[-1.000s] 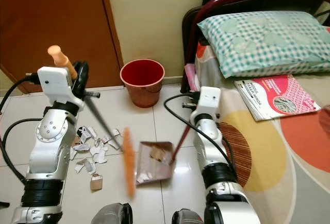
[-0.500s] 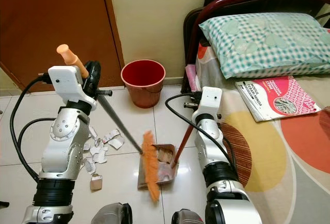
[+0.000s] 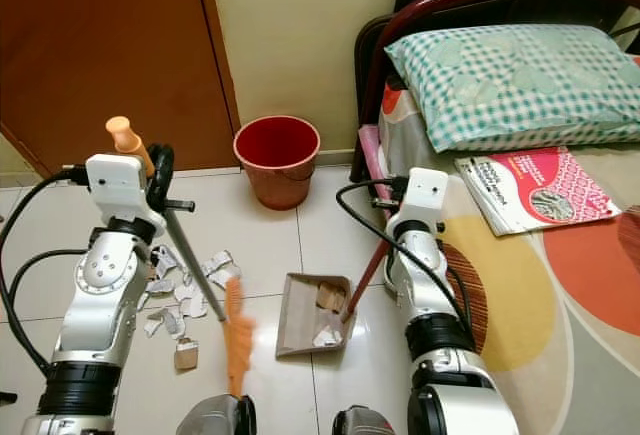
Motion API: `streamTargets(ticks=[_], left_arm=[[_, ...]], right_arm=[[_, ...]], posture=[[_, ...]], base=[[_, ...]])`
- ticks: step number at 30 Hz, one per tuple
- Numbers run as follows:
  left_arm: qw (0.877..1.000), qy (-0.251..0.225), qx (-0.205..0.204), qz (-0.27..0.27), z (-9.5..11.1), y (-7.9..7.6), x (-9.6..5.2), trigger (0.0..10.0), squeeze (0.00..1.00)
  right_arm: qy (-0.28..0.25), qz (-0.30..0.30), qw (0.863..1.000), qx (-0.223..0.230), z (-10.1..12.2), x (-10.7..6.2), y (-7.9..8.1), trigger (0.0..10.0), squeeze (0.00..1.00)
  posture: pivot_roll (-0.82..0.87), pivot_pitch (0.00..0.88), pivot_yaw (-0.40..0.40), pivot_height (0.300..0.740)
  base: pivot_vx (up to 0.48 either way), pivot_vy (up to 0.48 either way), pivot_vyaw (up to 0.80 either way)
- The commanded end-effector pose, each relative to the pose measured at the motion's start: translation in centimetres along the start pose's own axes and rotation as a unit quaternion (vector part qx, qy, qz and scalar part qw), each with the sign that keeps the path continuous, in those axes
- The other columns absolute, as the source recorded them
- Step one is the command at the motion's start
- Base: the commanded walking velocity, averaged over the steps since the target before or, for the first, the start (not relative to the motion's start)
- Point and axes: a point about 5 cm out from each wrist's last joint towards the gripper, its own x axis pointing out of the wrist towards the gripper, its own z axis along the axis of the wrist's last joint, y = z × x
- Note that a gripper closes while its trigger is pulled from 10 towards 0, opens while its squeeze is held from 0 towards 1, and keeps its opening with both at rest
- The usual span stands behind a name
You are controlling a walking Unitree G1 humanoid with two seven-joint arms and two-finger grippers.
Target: Sweep floor
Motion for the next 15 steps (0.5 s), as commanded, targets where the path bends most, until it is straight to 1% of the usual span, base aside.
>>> streamTargets(ticks=[1, 3, 5, 7, 9, 12, 14, 15], left_arm=[[1.0, 0.003, 0.007, -0.015, -0.4, -0.4, -0.5, 10.0, 0.0], [1.0, 0.013, 0.009, -0.023, -1.0, -0.8, -1.2, 10.0, 0.0], [0.999, 0.017, 0.009, -0.026, -1.2, -1.0, -1.4, 10.0, 0.0], [0.999, 0.022, 0.012, -0.037, -1.5, -1.6, -2.0, 10.0, 0.0], [0.998, 0.019, 0.023, -0.051, -1.6, -2.3, -2.4, 10.0, 0.0], [0.998, 0.014, 0.027, -0.058, -1.5, -2.8, -2.4, 10.0, 0.0], [0.998, 0.013, 0.026, -0.058, -1.4, -2.9, -2.3, 10.0, 0.0], [0.998, 0.01, 0.02, -0.062, -1.3, -3.1, -2.3, 10.0, 0.0]], right_arm=[[-0.014, 0.003, 1.0, 0.009, 0.6, -0.2, -0.5, 10.0, 0.0], [-0.014, 0.004, 1.0, 0.006, 0.4, -0.7, -1.0, 10.0, 0.0], [-0.013, 0.003, 1.0, 0.005, 0.3, -0.9, -1.2, 10.0, 0.0], [-0.011, 0.002, 1.0, 0.003, 0.0, -1.4, -1.9, 10.0, 0.0], [-0.005, 0.001, 1.0, 0.002, -0.4, -1.9, -2.4, 10.0, 0.0], [0.0, 0.003, 1.0, 0.009, -0.6, -2.5, -2.7, 10.0, 0.0], [-0.001, 0.006, 1.0, 0.011, -0.5, -2.6, -2.7, 10.0, 0.0], [-0.006, 0.016, 1.0, 0.021, -0.3, -2.9, -2.5, 10.0, 0.0]], posture=[[0.01, 0.043, -0.036, 0.74], [0.0, 0.04, -0.03, 0.74], [0.0, 0.04, -0.03, 0.74], [0.0, 0.039, -0.027, 0.74], [0.0, 0.039, -0.022, 0.74], [0.0, 0.038, -0.02, 0.74], [0.0, 0.034, -0.018, 0.74], [-0.01, 0.029, -0.015, 0.74]], base=[[0.0, 0.0, 0.0], [0.0, 0.0, 0.0], [0.0, 0.0, 0.0], [0.0, 0.0, 0.0], [0.0, 0.0, 0.0], [0.0, 0.0, 0.0], [0.0, 0.0, 0.0], [0.0, 0.0, 0.0]])
